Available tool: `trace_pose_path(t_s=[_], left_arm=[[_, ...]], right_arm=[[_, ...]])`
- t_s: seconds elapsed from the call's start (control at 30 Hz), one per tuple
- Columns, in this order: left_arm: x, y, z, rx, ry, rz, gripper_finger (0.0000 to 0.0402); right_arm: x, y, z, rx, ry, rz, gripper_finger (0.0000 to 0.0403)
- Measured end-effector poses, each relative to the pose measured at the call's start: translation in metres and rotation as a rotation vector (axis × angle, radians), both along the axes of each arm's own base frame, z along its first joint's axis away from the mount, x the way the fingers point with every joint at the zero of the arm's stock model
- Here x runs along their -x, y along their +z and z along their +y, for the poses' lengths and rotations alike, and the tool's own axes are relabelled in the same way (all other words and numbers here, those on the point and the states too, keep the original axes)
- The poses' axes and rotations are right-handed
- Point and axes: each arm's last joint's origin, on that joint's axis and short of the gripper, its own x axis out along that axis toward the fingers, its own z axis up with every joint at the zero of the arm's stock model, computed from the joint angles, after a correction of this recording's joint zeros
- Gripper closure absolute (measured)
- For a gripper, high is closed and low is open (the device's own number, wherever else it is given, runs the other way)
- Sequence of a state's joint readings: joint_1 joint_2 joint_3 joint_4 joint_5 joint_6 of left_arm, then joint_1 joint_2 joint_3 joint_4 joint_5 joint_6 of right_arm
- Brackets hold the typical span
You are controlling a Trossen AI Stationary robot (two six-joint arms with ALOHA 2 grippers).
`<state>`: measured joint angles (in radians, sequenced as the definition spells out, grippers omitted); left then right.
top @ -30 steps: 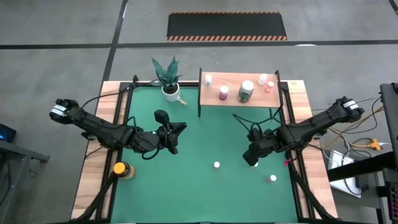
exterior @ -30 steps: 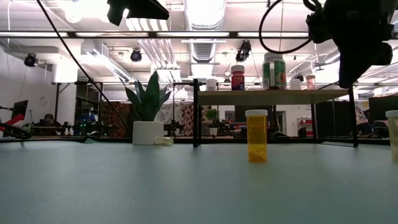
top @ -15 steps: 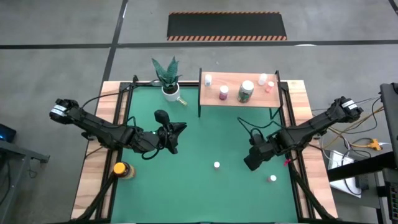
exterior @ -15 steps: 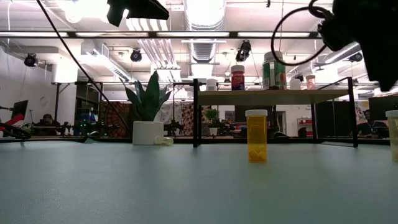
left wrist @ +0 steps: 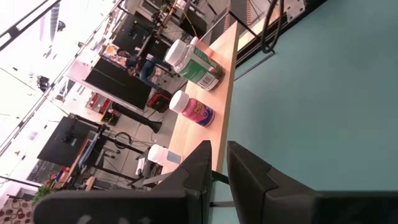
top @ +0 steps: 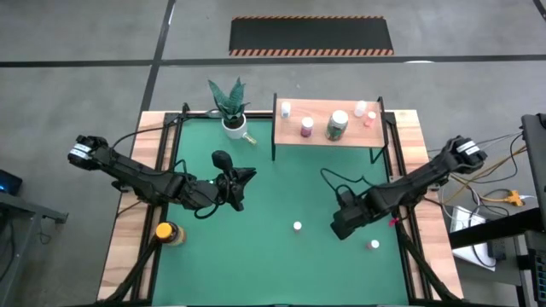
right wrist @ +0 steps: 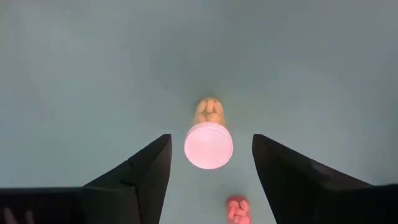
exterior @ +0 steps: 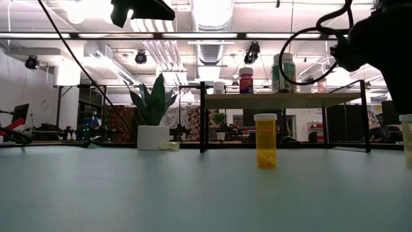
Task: Pick and place medicine bottles onto shelf by color
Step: Put the bottom light yellow pill bottle on the shelf
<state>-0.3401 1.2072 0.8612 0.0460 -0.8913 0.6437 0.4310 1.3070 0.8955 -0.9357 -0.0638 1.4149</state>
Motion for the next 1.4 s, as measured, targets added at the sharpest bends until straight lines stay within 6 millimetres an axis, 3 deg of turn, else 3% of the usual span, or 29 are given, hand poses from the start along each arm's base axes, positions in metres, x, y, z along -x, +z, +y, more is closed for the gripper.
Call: trace_pose_path(t_s=[0.67,1.4], left_arm=[[0.000,0.000,0.000,0.001,0.000,0.000,0.0369],[0.000,0.000,0.000,0.000,0.000,0.001,0.0369]], right_arm=[[-0.004,-0.012,0.003,0.022,0.007,0.047,0.0285],[-0.007,-0.004,0.007,-0.054,0.092,0.038,0.0288]])
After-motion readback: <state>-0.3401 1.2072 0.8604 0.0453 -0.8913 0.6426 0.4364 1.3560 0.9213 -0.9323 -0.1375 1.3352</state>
